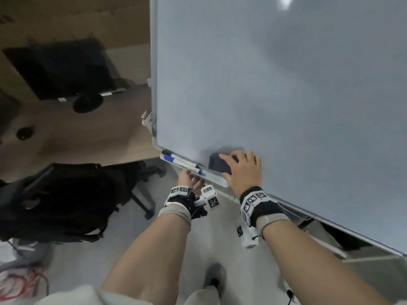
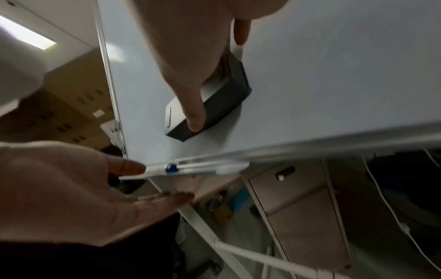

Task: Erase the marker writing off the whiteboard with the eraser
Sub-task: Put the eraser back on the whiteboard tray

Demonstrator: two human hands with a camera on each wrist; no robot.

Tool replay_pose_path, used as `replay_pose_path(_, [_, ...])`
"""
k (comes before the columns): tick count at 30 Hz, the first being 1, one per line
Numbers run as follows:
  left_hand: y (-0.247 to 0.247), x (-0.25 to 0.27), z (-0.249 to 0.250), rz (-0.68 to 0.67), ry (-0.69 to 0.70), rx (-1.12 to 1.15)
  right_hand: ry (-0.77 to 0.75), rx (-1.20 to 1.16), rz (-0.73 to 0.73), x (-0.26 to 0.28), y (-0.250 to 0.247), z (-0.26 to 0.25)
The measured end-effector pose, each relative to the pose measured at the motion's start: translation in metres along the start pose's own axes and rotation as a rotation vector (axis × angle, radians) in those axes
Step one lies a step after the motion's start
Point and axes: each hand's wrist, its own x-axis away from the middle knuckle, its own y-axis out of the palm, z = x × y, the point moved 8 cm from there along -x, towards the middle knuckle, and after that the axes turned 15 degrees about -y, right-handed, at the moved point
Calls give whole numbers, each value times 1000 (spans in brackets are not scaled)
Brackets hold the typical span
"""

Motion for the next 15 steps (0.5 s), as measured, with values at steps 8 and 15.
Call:
replay_pose_path(8, [1,-13,12,-81,-104,3,84,-66,-153,5,43,-21])
replay_pose_path(15, [1,-5,6,-97,-132,-40,87,-67,-216,7,36,-31])
